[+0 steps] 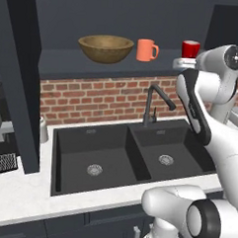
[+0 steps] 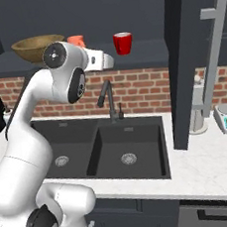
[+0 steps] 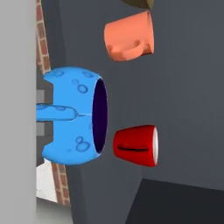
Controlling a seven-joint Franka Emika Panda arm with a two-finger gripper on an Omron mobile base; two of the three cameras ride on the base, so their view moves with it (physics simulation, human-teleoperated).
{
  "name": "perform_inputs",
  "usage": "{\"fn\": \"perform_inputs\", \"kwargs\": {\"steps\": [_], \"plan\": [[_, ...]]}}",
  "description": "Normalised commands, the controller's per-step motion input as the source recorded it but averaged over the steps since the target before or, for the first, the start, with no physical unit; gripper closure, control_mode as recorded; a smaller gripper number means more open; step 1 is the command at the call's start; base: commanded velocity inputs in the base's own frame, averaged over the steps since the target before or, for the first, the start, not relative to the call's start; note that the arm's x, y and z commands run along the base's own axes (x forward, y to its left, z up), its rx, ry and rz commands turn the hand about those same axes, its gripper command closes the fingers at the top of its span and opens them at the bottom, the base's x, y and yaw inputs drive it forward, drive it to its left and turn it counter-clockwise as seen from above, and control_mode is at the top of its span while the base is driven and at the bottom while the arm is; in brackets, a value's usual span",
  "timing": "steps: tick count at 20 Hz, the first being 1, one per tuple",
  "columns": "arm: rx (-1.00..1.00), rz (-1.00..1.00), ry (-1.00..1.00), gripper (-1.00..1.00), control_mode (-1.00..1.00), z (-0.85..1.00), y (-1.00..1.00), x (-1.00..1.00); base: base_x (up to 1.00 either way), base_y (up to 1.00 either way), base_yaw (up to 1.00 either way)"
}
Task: Gather all objects into one cabinet and sort the glasses and bowls to opposite sides.
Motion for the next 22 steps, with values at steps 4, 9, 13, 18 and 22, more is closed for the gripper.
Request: {"fn": "perform_inputs", "kwargs": {"steps": [4, 9, 13, 18, 22], "plan": [[-0.08, 0.07, -0.1, 1.0, -1.0, -0.03, 0.0, 0.43, 0.0, 0.0, 0.0], [-0.06, 0.06, 0.0, 1.0, -1.0, -0.27, 0.0, 0.55, 0.0, 0.0, 0.0], [-0.05, 0.04, 0.0, 1.0, -1.0, -0.42, 0.0, 0.56, 0.0, 0.0, 0.0], [-0.01, 0.05, 0.0, 1.0, -1.0, -0.5, 0.0, 0.68, 0.0, 0.0, 0.0], [0.0, 0.01, 0.0, 1.0, -1.0, -0.65, 0.0, 0.69, 0.0, 0.0, 0.0]]}}
